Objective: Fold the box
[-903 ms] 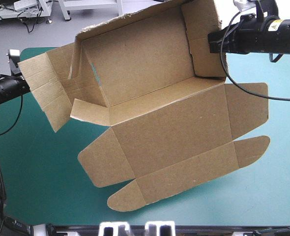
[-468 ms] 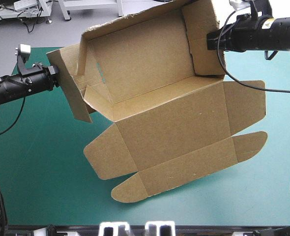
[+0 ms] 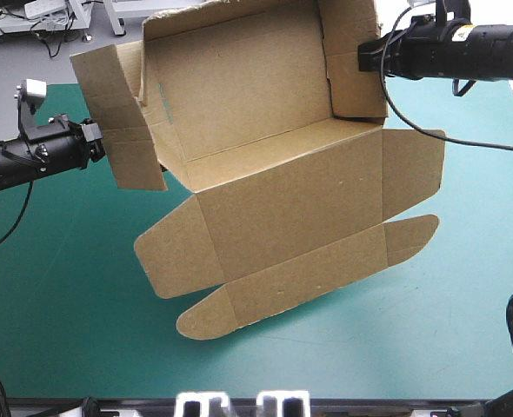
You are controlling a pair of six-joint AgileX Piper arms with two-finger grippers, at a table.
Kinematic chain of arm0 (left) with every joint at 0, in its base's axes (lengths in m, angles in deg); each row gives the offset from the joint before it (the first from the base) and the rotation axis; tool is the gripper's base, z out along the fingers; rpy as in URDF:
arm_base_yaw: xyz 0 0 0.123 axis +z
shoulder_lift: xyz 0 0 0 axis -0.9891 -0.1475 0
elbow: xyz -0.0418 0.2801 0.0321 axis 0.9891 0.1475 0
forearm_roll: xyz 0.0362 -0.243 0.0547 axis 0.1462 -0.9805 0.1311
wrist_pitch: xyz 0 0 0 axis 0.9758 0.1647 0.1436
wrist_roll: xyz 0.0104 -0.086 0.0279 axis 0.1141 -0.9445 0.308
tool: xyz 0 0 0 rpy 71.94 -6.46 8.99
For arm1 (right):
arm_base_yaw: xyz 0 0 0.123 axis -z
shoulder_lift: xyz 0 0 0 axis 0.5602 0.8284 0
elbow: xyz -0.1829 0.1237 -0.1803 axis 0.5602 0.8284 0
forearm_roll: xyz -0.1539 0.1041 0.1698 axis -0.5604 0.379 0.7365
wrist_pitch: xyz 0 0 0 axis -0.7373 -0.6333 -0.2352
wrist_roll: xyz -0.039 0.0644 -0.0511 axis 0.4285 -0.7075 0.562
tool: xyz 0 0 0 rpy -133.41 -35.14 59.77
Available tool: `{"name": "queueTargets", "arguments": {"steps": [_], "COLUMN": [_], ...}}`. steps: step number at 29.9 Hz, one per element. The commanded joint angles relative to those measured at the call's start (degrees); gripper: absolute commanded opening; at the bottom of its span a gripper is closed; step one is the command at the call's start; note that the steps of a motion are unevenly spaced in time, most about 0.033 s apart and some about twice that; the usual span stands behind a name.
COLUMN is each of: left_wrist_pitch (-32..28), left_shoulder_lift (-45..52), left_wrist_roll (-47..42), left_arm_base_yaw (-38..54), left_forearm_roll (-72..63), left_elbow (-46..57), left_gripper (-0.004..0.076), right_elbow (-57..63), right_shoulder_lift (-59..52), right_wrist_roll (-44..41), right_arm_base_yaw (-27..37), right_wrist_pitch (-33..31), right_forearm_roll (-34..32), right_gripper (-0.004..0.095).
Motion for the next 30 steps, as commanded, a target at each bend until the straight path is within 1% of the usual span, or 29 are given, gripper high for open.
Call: {"name": "queueTargets", "arguments": {"steps": [1,5,13,17,22,25,27,30], "left_wrist_pitch": [4.66,4.45,3.77,4.27,4.66,3.15,0.89,-2.3], "left_shoulder_lift": [3.51,4.31,4.39,4.39,4.39,4.39,4.39,4.39], "left_wrist_roll": [-0.92,-0.82,0.55,4.05,6.54,8.29,11.94,13.03], "left_arm_base_yaw": [-0.51,-0.51,-0.51,-0.51,-2.22,-5.35,-7.36,-10.17], "left_forearm_roll": [-5.06,-7.3,-10.08,-14.34,-14.51,-14.37,-14.37,-14.41], "left_elbow": [-1.78,-1.78,-1.78,-1.78,-1.78,-1.78,-1.78,-1.78], "left_gripper": [0.0005,0.0005,0.0005,0.0005,0.0007,0.0008,0.0011,0.0028], "right_elbow": [-1.63,-1.63,-1.63,-1.63,-1.63,-1.63,-1.63,-1.63], "right_shoulder_lift": [-1.24,-0.56,-0.2,-0.16,-0.07,0.08,0.07,0.37], "right_wrist_roll": [-0.4,-0.4,-0.18,0.42,0.65,0.74,1.14,1.14], "right_arm_base_yaw": [0.29,0.18,0.18,0.18,0.18,0.18,0.18,0.18], "right_wrist_pitch": [5.22,5.22,5.22,5.22,5.26,5.53,5.79,5.79], "right_forearm_roll": [4.23,5.4,5.54,5.54,5.28,5.14,5.14,4.9], "right_gripper": [-0.0009,-0.0009,-0.0009,-0.0009,-0.0009,-0.0009,-0.0009,-0.0009]}}
